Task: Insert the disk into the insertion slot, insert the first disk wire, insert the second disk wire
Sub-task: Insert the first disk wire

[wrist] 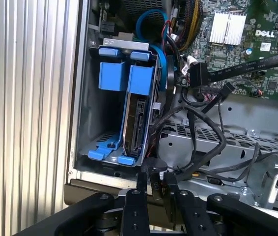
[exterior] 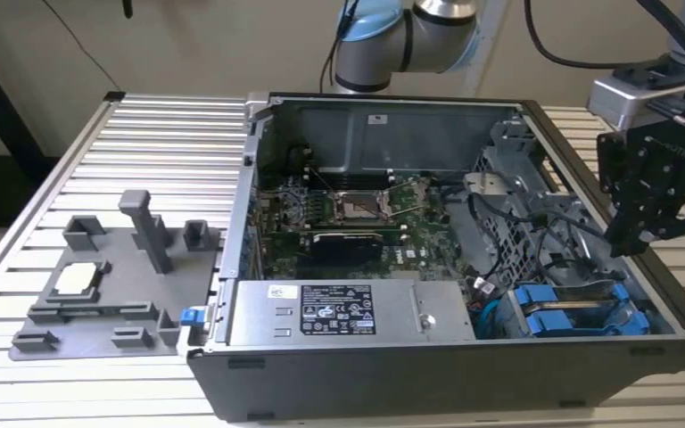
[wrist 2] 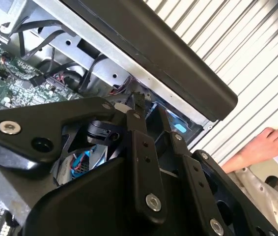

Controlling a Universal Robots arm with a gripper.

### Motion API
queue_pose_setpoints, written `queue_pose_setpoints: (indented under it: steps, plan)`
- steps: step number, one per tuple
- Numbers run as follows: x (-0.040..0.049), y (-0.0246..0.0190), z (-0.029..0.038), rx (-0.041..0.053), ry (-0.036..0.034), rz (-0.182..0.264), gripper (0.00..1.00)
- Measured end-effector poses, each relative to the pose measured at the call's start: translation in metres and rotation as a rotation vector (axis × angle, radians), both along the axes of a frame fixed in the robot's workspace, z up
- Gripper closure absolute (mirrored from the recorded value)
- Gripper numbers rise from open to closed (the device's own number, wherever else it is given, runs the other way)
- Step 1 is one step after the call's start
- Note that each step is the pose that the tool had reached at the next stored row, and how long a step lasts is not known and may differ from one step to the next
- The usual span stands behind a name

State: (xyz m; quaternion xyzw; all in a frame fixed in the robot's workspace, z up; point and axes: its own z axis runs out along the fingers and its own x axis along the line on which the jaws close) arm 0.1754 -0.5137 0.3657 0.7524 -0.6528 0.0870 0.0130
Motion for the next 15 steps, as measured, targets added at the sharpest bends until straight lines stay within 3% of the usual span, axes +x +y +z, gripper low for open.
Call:
queue_pose_setpoints:
  steps: [5,7,15]
  plan:
    - [0.0001,0.0000,-0.0004,-0.0008,0.0000,0.000,0.72]
    - [0.0001,0.0000,-0.0004,-0.0012,0.0001,0.000,0.81]
    - [0.0001,0.0000,-0.0005,-0.0014,0.0000,0.000,0.81]
